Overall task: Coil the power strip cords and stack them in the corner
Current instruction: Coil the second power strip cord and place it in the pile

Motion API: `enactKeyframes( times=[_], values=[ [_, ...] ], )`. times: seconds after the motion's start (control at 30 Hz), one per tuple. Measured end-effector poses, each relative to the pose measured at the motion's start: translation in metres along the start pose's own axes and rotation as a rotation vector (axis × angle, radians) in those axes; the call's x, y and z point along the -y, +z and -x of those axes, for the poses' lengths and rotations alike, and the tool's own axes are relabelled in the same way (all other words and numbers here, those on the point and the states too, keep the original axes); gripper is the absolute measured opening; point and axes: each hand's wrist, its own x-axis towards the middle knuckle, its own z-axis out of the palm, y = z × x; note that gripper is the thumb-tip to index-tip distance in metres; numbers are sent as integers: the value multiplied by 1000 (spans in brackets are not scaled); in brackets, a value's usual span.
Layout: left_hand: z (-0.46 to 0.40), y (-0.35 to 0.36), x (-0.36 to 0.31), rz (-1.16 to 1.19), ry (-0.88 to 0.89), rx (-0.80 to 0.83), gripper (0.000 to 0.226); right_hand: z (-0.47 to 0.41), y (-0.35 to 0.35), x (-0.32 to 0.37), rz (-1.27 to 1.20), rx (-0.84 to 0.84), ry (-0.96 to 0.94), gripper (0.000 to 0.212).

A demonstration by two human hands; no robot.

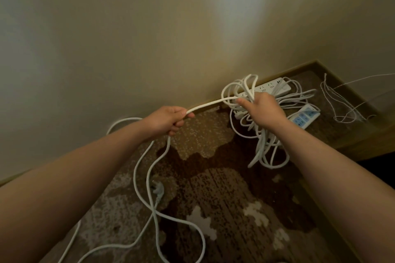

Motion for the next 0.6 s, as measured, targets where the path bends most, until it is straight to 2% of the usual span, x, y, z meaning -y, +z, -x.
enactKeyframes(
  times=[0.3, 0.6],
  values=[
    [16, -14, 9, -175, 139, -85, 24, -4, -8, -14, -38, -171, 24, 44],
    [29, -48, 1, -716, 193, -260, 22, -1, -13, -21, -65, -157, 46, 46]
  ],
)
